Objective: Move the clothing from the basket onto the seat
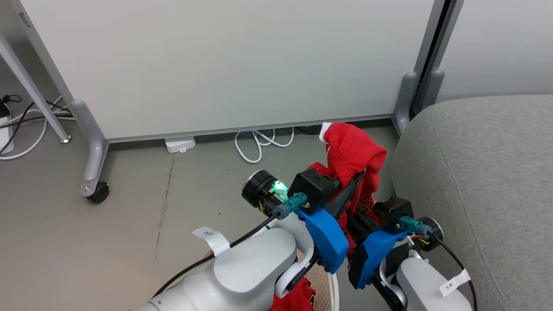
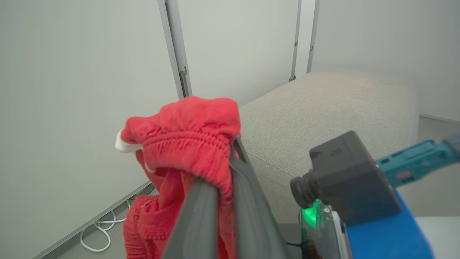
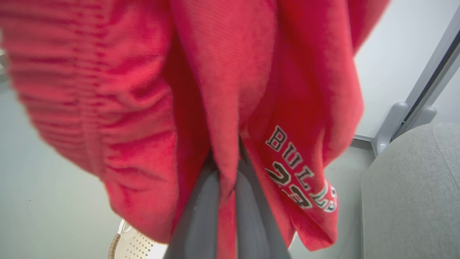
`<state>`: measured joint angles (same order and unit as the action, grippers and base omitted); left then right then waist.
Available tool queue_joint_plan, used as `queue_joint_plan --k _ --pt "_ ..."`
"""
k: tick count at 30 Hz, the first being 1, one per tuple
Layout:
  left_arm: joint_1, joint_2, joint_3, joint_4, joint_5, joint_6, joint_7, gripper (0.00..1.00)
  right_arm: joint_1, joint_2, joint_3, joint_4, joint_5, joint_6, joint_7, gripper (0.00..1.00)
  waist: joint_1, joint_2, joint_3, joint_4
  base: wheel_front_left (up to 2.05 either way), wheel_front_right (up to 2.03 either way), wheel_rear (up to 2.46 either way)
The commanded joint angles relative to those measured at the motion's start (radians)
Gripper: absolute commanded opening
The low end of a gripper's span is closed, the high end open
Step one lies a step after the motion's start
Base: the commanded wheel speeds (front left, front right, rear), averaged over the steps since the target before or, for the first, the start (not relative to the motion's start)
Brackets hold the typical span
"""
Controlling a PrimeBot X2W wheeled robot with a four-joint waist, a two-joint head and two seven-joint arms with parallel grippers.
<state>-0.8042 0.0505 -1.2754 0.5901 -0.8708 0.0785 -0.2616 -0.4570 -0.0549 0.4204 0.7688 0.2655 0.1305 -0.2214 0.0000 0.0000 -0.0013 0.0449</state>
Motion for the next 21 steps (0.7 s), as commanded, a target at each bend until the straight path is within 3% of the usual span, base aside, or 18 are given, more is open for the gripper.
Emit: queue_joint_plan --k 1,21 --pt "0.002 0.000 0.008 -0.003 0.009 0.003 -0.005 1.00 -0.011 0.002 0.003 0.005 0.002 0.000 -0.007 0.00 0.0000 0.0000 -0.001 0.000 0.00 0.00 0.00" --pt "0.046 0.000 0.070 -0.010 0.058 0.006 -0.005 1.00 -0.022 -0.003 -0.013 0.013 0.011 0.000 -0.021 0.00 0.0000 0.0000 0.000 -0.001 0.00 0.00 0.00"
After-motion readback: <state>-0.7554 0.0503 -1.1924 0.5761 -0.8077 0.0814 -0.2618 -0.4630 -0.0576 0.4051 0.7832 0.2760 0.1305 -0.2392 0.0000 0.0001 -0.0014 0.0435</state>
